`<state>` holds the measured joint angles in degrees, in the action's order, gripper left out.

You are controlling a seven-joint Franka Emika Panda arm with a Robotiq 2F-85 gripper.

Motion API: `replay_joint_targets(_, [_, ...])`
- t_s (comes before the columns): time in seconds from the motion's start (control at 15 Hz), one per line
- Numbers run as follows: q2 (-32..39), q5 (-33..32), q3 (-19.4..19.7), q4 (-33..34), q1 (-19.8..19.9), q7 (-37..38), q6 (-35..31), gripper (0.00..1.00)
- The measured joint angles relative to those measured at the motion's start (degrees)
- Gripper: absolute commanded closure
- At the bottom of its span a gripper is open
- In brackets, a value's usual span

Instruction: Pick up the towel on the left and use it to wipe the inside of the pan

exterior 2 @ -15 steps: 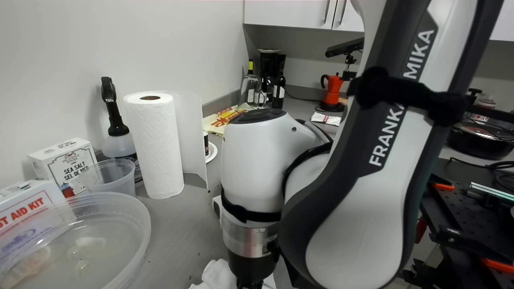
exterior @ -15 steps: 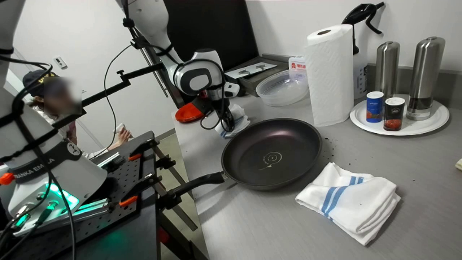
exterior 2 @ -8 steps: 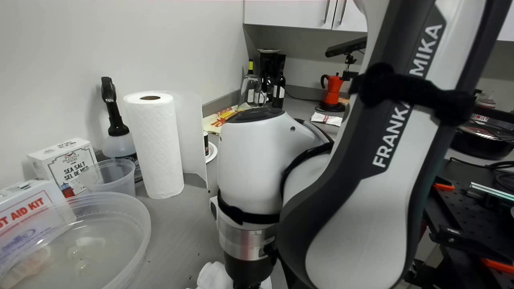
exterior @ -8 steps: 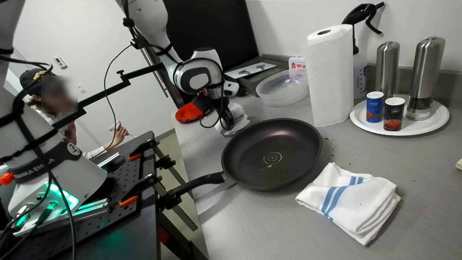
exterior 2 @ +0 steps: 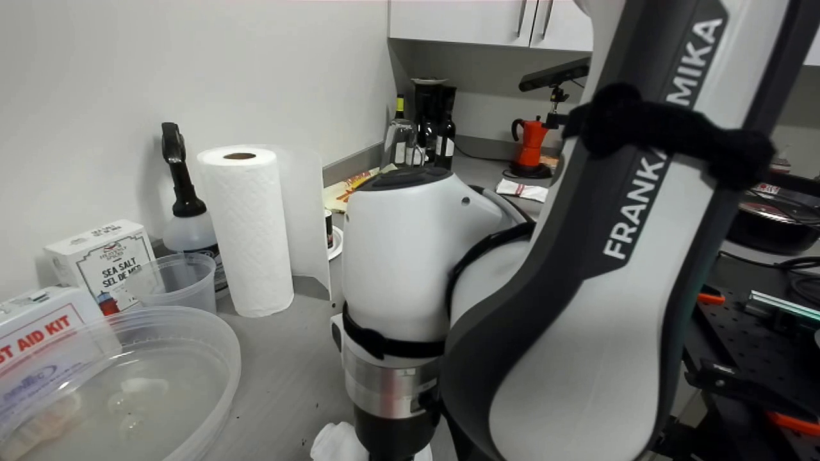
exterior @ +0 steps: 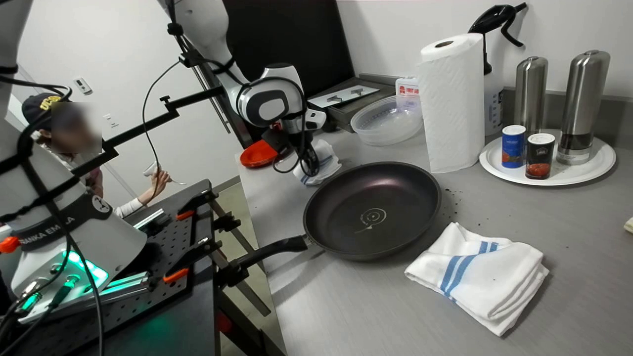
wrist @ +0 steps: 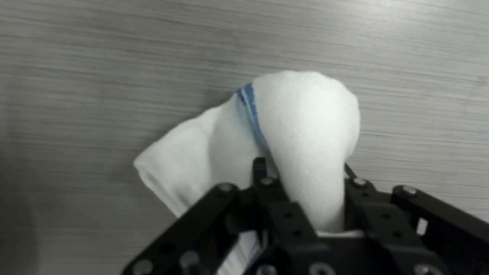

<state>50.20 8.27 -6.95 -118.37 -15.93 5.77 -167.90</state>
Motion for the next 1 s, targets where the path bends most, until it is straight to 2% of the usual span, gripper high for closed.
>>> replay_joint_targets(0.13, [-0.49, 0.0, -0.21, 0.0, 0.01, 0.02, 0.42, 0.86])
replay_joint_targets(0.27, [-0.94, 0.0, -0.32, -0.04, 0.04, 0.02, 0.88, 1.0])
replay_joint_targets(0.4, [-1.2, 0.0, -0.36, -0.04, 0.09, 0.03, 1.21, 0.96])
replay_joint_targets(1.0, [-3.37, 0.0, -0.18, -0.61, 1.06, 0.03, 2.72, 0.96])
